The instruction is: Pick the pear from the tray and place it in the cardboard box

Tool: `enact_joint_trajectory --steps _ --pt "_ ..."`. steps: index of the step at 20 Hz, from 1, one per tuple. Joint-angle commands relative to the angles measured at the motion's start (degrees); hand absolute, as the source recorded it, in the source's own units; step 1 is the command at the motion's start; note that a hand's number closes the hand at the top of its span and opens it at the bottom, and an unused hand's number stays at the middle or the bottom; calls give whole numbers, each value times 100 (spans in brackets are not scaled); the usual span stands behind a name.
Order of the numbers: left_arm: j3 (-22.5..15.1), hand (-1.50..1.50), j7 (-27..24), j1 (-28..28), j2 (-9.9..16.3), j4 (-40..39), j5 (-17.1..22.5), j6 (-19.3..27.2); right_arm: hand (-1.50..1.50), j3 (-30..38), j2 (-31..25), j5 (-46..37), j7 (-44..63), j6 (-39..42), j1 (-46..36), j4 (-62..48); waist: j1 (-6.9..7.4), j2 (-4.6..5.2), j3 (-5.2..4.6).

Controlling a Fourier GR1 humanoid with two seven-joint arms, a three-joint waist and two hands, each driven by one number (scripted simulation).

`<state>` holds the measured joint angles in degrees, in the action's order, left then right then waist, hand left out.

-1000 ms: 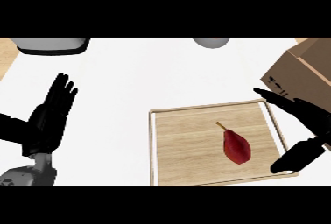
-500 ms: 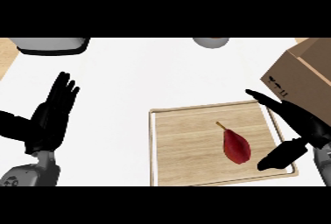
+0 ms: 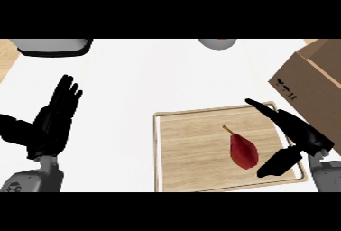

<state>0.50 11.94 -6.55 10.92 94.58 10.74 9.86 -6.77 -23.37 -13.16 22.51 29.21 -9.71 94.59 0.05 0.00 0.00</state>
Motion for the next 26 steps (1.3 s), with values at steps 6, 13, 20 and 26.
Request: enact_joint_trajectory --steps 6,13,20,26 --pt "148 0 136 185 -134 376 -212 -106 -150 49 562 -725 36 43 -75 -162 6 -3 0" --pt "329 0 52 -231 -197 -186 -212 -254 -150 -80 859 -1082 -153 112 -101 -399 -3 0 0" --pt "296 0 58 -10 -333 97 -317 -328 -150 210 789 -1236 -651 252 287 -367 -8 -2 0" --pt "536 0 25 -131 -254 -139 -189 -547 -150 180 1060 -1521 -403 302 -274 -808 1 1 -1"
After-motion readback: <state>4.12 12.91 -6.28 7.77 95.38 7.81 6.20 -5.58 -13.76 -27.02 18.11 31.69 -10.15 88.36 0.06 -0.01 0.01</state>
